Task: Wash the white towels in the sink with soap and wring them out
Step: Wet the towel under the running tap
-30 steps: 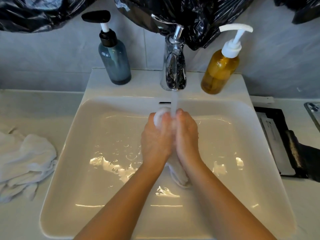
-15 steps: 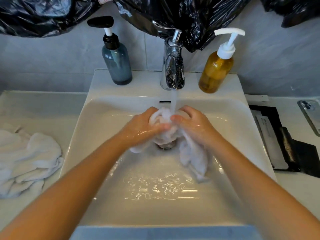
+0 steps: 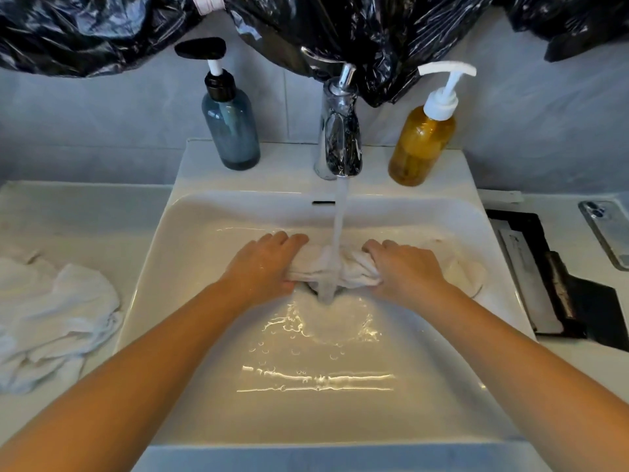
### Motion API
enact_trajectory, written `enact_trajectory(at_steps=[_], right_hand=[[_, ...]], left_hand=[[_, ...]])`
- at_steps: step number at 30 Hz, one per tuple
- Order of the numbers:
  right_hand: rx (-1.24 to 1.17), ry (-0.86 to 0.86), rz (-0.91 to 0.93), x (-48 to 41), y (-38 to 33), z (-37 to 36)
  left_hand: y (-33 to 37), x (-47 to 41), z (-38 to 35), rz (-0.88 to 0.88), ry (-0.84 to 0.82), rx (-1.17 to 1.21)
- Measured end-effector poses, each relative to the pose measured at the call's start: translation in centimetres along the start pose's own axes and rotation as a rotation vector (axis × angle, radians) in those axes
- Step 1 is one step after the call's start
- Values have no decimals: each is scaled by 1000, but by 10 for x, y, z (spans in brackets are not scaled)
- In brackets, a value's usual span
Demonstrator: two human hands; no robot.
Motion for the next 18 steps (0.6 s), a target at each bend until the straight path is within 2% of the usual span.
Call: enact_trajectory(at_steps=[2,5,7,11,16,18], right_hand=[[12,6,-17,-1,3,-4],[-52,45,-74,2,12,2],[-108,132,-126,11,25,9],[-326,374,-246,36,52,22],[-758,377,-345,37,76,21],[-848,419,-375,40,86,24]], left_hand=[[0,2,9,-16,73,61],[11,12,30,-136,267,124],[23,19,39,-210,326,177],[40,12,47,-132,281,380],[48,-1,47,19,171,637],[54,-5,47,39,123,753]])
Point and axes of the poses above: each hand's wrist, its own x-axis away from the middle knuckle, its own z-axis out of the back of the hand, y = z × x, the point moved 7 cm from there along -x, towards the middle knuckle, and after that the axes turned 5 degrees about z, right-handed, at the moved point
